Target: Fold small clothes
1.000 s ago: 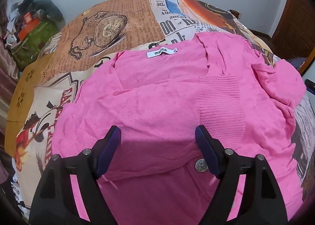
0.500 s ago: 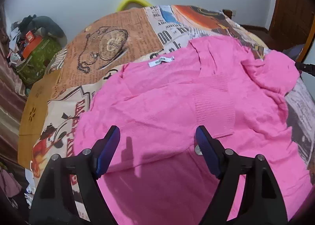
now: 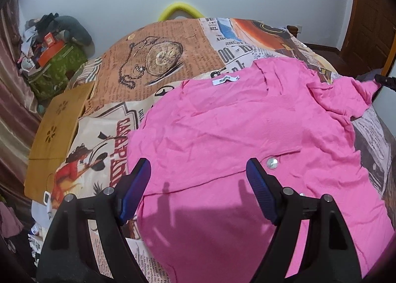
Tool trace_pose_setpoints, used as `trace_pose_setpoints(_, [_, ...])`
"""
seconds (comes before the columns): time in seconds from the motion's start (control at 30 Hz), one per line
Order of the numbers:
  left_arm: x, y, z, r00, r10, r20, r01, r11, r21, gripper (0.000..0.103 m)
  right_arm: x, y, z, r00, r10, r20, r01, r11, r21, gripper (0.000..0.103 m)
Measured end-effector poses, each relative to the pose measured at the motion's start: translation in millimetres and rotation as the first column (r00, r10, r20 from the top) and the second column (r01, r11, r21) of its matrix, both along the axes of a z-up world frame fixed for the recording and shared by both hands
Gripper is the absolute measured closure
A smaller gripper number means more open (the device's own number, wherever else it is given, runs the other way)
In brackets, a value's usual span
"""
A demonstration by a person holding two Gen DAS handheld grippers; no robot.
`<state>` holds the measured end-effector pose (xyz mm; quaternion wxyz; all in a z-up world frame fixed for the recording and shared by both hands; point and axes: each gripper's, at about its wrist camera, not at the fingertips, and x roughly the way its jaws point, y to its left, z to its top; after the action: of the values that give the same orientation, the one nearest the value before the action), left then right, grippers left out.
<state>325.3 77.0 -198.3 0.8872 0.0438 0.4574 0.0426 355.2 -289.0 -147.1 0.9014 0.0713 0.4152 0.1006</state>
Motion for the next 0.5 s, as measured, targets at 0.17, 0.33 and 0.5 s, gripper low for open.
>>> trace_pose_setpoints(0.17, [-2, 6, -3, 1.000, 0.021, -0.006, -0.021, 1.000, -0.021, 0.024, -7, 26, -4, 0.997, 0.079, -0.003, -0.079, 0.995, -0.052, 0.097])
trace_pose_setpoints(0.33, [-5, 5, -4, 1.000, 0.016, -0.007, -0.016, 1.000, -0.022, 0.024, -6, 45, -4, 0.994, 0.111, 0.015, -0.111, 0.994, -0.022, 0.097])
trace_pose_setpoints(0.5, [-11, 4, -3, 1.000, 0.007, -0.001, -0.007, 1.000, -0.011, 0.024, -10, 70, -10, 0.984, 0.176, 0.008, -0.175, 0.984, -0.013, 0.097])
